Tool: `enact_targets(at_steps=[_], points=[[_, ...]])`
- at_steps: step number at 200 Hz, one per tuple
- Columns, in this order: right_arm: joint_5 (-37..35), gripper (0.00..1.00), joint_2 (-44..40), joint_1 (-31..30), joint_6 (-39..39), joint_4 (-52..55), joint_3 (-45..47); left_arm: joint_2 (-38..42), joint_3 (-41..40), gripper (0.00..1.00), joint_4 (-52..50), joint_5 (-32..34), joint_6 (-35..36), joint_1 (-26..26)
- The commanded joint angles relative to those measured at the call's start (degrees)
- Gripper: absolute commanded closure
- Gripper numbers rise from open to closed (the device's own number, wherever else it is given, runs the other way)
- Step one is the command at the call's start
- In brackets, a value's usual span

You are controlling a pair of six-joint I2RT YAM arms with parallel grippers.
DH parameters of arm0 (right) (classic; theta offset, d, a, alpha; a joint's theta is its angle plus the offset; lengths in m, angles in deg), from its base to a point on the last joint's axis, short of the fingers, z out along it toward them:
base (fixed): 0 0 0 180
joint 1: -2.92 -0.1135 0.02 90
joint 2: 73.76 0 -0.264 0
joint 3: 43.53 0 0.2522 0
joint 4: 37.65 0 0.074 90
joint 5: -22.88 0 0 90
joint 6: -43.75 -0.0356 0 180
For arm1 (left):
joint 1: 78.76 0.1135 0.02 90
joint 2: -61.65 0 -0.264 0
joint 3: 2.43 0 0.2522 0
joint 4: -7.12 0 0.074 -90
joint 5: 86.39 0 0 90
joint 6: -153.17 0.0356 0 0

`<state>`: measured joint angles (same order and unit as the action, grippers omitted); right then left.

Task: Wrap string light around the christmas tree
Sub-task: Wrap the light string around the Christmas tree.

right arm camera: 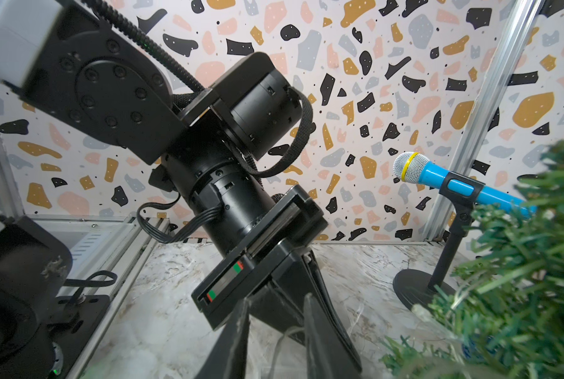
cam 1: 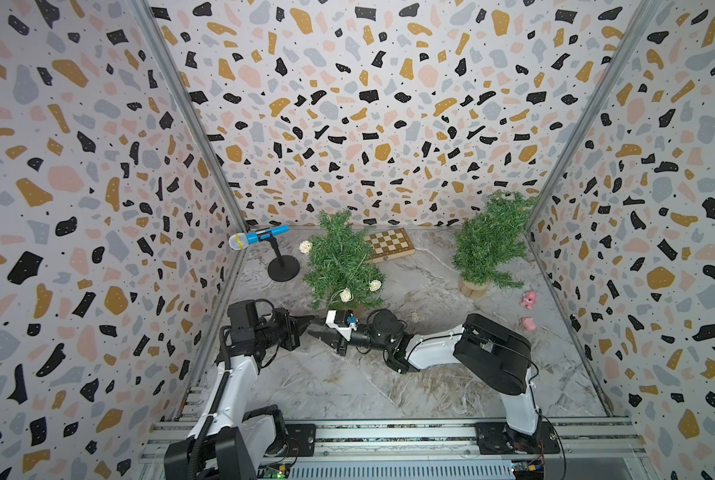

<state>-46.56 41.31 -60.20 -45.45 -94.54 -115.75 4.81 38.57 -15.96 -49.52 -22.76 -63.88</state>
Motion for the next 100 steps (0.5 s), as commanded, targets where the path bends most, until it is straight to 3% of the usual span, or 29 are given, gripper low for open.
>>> enact_targets(at_steps=[1,27,42,75,100], points=[[-1.0,0.61,-4.4,0.2,-3.8,-2.0,1.3,0.1,5.0,1.0,-4.5,1.8,3.5,1.8],[-3.5,0.41,-6.7,0.1,-4.5,-3.1,3.9,-2.3,16.4,1.0,-18.5,6.3,16.3,4.4],[-4.6,0.29,-9.0,0.1,-4.3,-3.2,6.2,-3.4,21.2,1.0,-21.1,9.3,19.8,6.4],[-5.8,0.27,-14.3,0.2,-2.1,-1.2,11.4,-7.0,29.5,1.0,-14.3,15.6,19.7,7.3],[-8.0,0.27,-17.2,0.6,-2.1,-2.8,16.1,-14.0,42.5,1.0,-19.8,20.3,29.9,4.7]])
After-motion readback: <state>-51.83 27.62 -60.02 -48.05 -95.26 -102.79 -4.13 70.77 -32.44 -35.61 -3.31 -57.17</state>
